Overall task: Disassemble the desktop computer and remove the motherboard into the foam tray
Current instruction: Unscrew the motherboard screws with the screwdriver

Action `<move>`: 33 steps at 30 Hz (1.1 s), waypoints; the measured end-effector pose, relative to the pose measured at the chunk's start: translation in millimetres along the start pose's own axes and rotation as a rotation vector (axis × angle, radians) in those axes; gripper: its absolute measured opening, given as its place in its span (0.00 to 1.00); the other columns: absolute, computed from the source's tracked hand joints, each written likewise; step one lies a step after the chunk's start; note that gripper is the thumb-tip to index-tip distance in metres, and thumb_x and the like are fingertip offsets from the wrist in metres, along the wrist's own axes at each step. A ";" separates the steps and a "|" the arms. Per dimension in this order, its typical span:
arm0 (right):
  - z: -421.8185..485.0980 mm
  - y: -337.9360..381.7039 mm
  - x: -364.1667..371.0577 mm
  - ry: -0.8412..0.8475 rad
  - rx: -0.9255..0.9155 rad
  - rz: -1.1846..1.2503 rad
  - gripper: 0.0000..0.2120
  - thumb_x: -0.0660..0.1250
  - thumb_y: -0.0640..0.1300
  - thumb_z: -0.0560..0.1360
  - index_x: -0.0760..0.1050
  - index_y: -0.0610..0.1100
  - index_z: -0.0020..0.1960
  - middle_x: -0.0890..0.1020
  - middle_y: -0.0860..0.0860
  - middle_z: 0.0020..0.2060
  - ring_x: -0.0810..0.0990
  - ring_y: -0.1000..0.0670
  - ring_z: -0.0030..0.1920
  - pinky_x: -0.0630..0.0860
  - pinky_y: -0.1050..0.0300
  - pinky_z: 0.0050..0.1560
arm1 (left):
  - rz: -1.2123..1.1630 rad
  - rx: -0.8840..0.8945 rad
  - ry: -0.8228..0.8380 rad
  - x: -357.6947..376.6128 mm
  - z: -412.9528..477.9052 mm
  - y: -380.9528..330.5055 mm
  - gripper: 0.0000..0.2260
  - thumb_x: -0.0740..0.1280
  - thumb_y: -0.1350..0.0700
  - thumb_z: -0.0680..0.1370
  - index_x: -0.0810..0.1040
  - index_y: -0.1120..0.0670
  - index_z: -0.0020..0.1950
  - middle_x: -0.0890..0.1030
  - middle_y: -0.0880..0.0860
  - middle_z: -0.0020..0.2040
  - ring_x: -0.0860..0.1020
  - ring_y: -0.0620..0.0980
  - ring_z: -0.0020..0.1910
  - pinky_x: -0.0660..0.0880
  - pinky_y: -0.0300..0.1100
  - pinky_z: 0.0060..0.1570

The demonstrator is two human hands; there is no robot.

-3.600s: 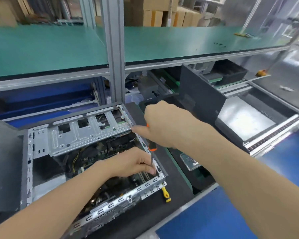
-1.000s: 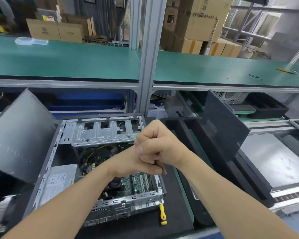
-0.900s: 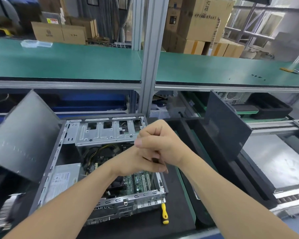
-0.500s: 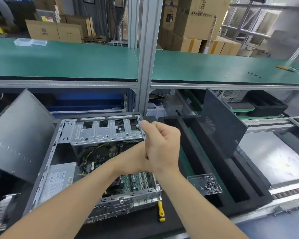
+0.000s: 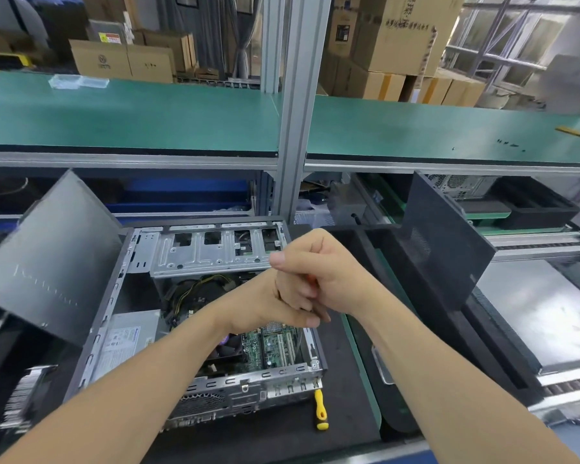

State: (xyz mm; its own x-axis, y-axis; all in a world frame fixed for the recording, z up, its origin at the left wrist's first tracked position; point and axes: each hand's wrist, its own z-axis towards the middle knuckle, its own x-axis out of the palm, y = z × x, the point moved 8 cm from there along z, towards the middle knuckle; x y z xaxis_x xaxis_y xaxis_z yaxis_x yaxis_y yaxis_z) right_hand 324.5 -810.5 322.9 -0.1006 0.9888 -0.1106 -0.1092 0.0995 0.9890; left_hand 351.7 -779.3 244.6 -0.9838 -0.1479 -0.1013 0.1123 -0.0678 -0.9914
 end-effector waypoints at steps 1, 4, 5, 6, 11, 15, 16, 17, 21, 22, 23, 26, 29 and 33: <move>-1.6 3.7 -5.9 -0.083 0.011 -0.184 0.23 0.69 0.48 0.80 0.74 0.38 0.29 0.75 0.42 0.22 0.72 0.44 0.24 0.67 0.50 0.30 | 0.025 -0.003 -0.006 -1.9 -0.1 -0.2 0.07 0.75 0.65 0.76 0.82 0.66 0.53 0.86 0.55 0.50 0.84 0.50 0.52 0.79 0.39 0.54; -10.3 33.2 -15.1 -0.342 0.011 -1.114 0.27 0.60 0.64 0.80 0.73 0.46 0.31 0.75 0.50 0.25 0.74 0.50 0.27 0.70 0.54 0.30 | 0.048 -0.044 -0.030 -8.1 -3.4 3.1 0.11 0.77 0.57 0.76 0.84 0.61 0.55 0.84 0.64 0.48 0.81 0.59 0.45 0.76 0.45 0.51; -12.1 43.3 -11.8 -0.400 0.057 -1.388 0.31 0.55 0.70 0.79 0.69 0.47 0.30 0.71 0.51 0.25 0.70 0.50 0.26 0.66 0.56 0.28 | 0.047 -0.055 -0.045 -11.6 -5.2 6.5 0.12 0.78 0.54 0.76 0.84 0.59 0.56 0.82 0.70 0.49 0.78 0.64 0.44 0.71 0.50 0.51; -11.1 48.6 -6.8 -0.399 0.144 -1.538 0.33 0.49 0.74 0.77 0.66 0.48 0.31 0.69 0.50 0.26 0.66 0.51 0.25 0.62 0.57 0.27 | 0.038 -0.062 -0.053 -14.1 -6.5 9.8 0.13 0.78 0.52 0.75 0.85 0.56 0.56 0.80 0.72 0.50 0.75 0.66 0.44 0.68 0.53 0.51; -4.1 25.4 -4.2 -0.098 0.440 -1.249 0.21 0.61 0.61 0.80 0.70 0.45 0.40 0.71 0.49 0.34 0.71 0.46 0.32 0.66 0.55 0.31 | 0.011 -0.058 -0.037 -13.8 -8.4 7.2 0.11 0.77 0.55 0.74 0.85 0.52 0.55 0.84 0.50 0.49 0.79 0.52 0.48 0.74 0.44 0.51; -9.2 34.5 0.9 0.104 0.398 -1.167 0.16 0.70 0.56 0.77 0.74 0.43 0.42 0.80 0.47 0.33 0.75 0.46 0.32 0.72 0.53 0.32 | 0.068 -0.063 -0.016 -11.6 -8.1 7.0 0.12 0.77 0.55 0.74 0.84 0.57 0.56 0.86 0.52 0.52 0.82 0.56 0.52 0.78 0.41 0.51; -10.1 38.8 2.4 0.146 0.382 -1.186 0.14 0.71 0.57 0.77 0.75 0.46 0.42 0.81 0.49 0.34 0.77 0.48 0.33 0.73 0.53 0.34 | 0.040 -0.060 -0.010 -10.4 -8.3 8.7 0.11 0.77 0.57 0.74 0.84 0.59 0.55 0.86 0.54 0.53 0.83 0.52 0.53 0.78 0.39 0.51; -10.6 42.6 3.6 0.195 0.369 -1.232 0.12 0.71 0.57 0.77 0.76 0.49 0.43 0.81 0.52 0.36 0.78 0.51 0.35 0.73 0.55 0.34 | 0.007 -0.055 -0.005 -9.6 -8.0 10.0 0.10 0.76 0.60 0.75 0.84 0.60 0.55 0.86 0.55 0.53 0.84 0.49 0.54 0.78 0.37 0.51; -6.4 53.1 13.6 0.374 0.276 -1.458 0.06 0.69 0.40 0.75 0.81 0.51 0.45 0.81 0.55 0.37 0.73 0.59 0.33 0.65 0.62 0.29 | -0.090 -0.016 -0.037 -11.8 -4.1 11.4 0.12 0.71 0.67 0.76 0.77 0.72 0.55 0.84 0.57 0.52 0.82 0.46 0.54 0.76 0.38 0.52; -5.1 49.7 17.0 0.418 0.256 -1.518 0.10 0.68 0.35 0.73 0.81 0.49 0.43 0.81 0.52 0.37 0.72 0.58 0.32 0.63 0.62 0.28 | -0.103 -0.012 -0.063 -14.5 -3.5 11.4 0.12 0.71 0.67 0.75 0.78 0.70 0.56 0.84 0.55 0.51 0.82 0.47 0.53 0.76 0.40 0.53; -3.8 45.7 19.0 0.439 0.245 -1.558 0.11 0.67 0.32 0.72 0.80 0.47 0.41 0.80 0.51 0.37 0.72 0.55 0.33 0.62 0.62 0.28 | -0.102 -0.009 -0.088 -17.4 -2.9 11.3 0.12 0.71 0.67 0.75 0.79 0.68 0.57 0.84 0.55 0.51 0.81 0.49 0.53 0.76 0.43 0.54; -2.4 36.3 19.6 0.442 0.209 -1.575 0.09 0.66 0.32 0.72 0.78 0.45 0.41 0.80 0.48 0.40 0.77 0.47 0.43 0.71 0.58 0.36 | -0.050 -0.002 -0.106 -19.8 -1.2 9.5 0.12 0.73 0.64 0.76 0.80 0.68 0.57 0.82 0.61 0.53 0.80 0.56 0.54 0.77 0.54 0.58; -8.1 39.9 15.9 0.425 0.197 -1.478 0.06 0.68 0.37 0.73 0.78 0.46 0.47 0.79 0.50 0.47 0.75 0.50 0.47 0.71 0.60 0.40 | -0.048 0.027 -0.090 -15.3 1.4 2.0 0.15 0.75 0.59 0.74 0.77 0.67 0.53 0.79 0.62 0.47 0.78 0.53 0.50 0.76 0.51 0.55; -7.4 57.1 11.8 0.237 0.160 -1.455 0.18 0.65 0.65 0.77 0.73 0.50 0.52 0.73 0.53 0.46 0.72 0.54 0.42 0.72 0.53 0.40 | 0.009 -0.018 -0.058 -13.4 1.7 5.4 0.18 0.75 0.55 0.74 0.79 0.68 0.55 0.81 0.66 0.50 0.79 0.53 0.52 0.79 0.54 0.55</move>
State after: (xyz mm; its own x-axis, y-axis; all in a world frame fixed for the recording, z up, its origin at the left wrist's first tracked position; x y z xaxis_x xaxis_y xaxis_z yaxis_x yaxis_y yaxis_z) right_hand 309.7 -794.0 377.4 -0.1579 -0.0267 -0.9871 -0.1470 0.9891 -0.0032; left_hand 365.7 -779.3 240.7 -0.9728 -0.2057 -0.1060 0.1184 -0.0487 -0.9918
